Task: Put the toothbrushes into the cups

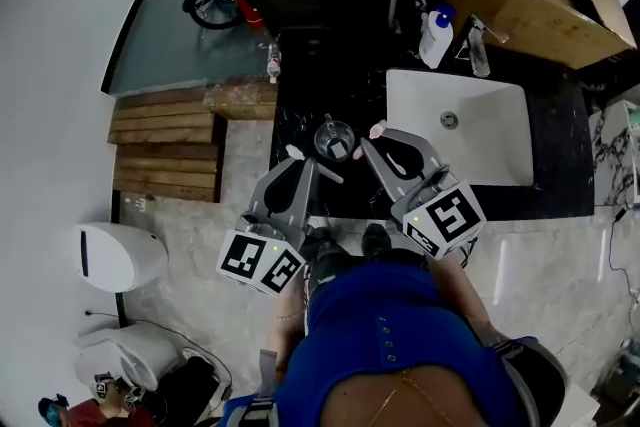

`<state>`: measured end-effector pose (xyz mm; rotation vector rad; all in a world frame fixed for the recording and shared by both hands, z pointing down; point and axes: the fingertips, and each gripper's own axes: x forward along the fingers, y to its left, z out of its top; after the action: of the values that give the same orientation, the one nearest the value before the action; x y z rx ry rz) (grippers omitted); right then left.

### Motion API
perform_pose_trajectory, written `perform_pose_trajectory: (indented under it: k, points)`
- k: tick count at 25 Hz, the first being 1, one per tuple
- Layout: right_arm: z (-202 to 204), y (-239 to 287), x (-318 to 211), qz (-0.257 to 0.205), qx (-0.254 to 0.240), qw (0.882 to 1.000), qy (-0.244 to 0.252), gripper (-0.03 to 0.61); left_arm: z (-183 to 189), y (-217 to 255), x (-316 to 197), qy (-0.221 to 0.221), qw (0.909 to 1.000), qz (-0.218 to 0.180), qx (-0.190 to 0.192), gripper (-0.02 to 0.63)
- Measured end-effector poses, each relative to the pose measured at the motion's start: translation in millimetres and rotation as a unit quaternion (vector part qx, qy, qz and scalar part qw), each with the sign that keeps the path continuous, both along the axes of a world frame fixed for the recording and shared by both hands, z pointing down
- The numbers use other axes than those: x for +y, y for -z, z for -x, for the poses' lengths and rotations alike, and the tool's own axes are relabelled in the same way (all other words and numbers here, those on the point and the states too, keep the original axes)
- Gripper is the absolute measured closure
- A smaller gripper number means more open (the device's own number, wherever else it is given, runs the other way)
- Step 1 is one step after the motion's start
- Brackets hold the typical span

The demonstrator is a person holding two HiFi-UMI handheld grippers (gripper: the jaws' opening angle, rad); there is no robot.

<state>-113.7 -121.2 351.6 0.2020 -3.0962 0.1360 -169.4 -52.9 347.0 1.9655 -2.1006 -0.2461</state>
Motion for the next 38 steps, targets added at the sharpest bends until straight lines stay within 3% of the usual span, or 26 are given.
perform_pose_trajectory:
  k: [7, 13, 24, 29, 38]
  points:
    - [11, -1, -15, 0.008, 0.005, 0.997, -0.078, 0.563, 18, 6, -26, -0.082, 0.9966, -0.002, -0.005, 0.604]
    - [40, -15, -12, 0.018, 0.02, 0.994, -0.11, 0.563, 45, 8, -29, -0.121, 0.9926, -0.002, -0.005, 0.604]
    - [75, -60, -12, 0.044, 0.066, 0.987, -0.138, 0.563, 83, -6, -22, -0.138, 0.9902, 0.01, 0.016, 0.604]
    - [80, -84, -13, 0.072, 0.083, 0.984, -0.143, 0.563, 87, -11, -20, -0.139, 0.99, 0.011, 0.021, 0.604]
    - [87, -117, -12, 0.078, 0.117, 0.98, -0.145, 0.564, 91, -14, -18, -0.136, 0.9904, 0.01, 0.023, 0.604]
